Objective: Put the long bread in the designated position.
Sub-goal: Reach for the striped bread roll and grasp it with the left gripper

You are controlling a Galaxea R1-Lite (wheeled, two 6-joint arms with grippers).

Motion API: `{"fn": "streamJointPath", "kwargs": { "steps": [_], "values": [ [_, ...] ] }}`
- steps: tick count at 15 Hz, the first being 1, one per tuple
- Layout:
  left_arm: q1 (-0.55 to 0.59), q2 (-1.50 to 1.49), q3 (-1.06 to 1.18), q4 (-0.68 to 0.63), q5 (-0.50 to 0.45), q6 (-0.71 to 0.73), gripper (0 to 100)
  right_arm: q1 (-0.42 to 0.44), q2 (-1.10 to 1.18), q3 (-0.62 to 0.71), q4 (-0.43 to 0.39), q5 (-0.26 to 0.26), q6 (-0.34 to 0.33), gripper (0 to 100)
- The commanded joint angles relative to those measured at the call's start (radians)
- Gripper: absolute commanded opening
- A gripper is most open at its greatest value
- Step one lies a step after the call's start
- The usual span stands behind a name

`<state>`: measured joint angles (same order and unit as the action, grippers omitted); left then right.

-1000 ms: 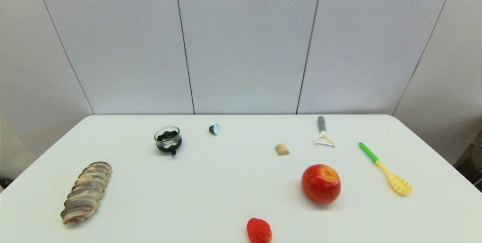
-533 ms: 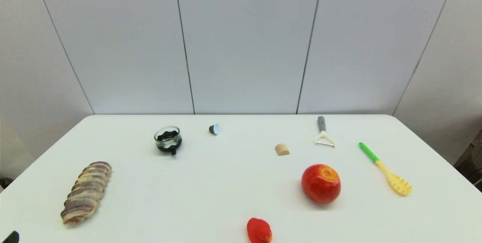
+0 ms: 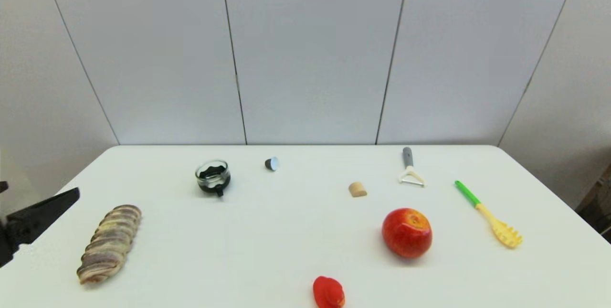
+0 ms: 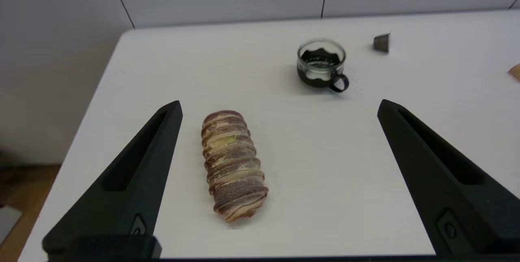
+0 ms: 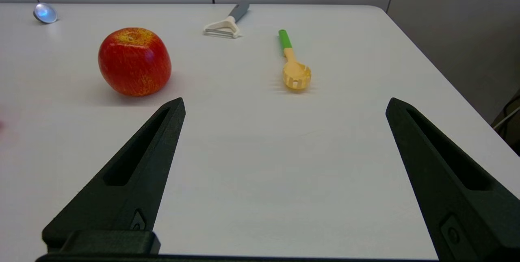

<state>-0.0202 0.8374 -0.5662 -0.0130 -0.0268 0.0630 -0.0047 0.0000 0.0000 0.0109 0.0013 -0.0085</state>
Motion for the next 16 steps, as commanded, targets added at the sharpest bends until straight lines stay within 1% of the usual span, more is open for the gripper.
{"fn": "streamJointPath", "kwargs": {
  "steps": [1,4,5,8,9,13,16],
  "values": [
    [0.019,0.408,-0.146,-0.002,0.002,0.001,100,0.000,0.000,0.000,0.000,0.000,-0.001,100],
    [0.052,0.600,-0.247,-0.001,0.005,0.009,100,0.000,0.000,0.000,0.000,0.000,-0.001,100],
    [0.063,0.657,-0.281,0.001,0.025,0.009,100,0.000,0.002,0.000,0.000,0.000,-0.001,100],
    [0.077,0.804,-0.342,0.008,0.185,0.006,100,0.000,0.000,0.000,0.000,0.000,-0.001,100],
    [0.091,0.839,-0.348,0.031,0.212,0.009,100,0.000,0.000,0.000,0.000,0.000,-0.001,100],
    [0.106,0.884,-0.380,0.148,0.214,0.006,100,0.000,0.000,0.000,0.000,0.000,-0.001,100],
    [0.106,0.896,-0.426,0.292,0.206,-0.005,100,0.000,0.000,0.000,0.000,0.000,-0.001,100]
  ]
}}
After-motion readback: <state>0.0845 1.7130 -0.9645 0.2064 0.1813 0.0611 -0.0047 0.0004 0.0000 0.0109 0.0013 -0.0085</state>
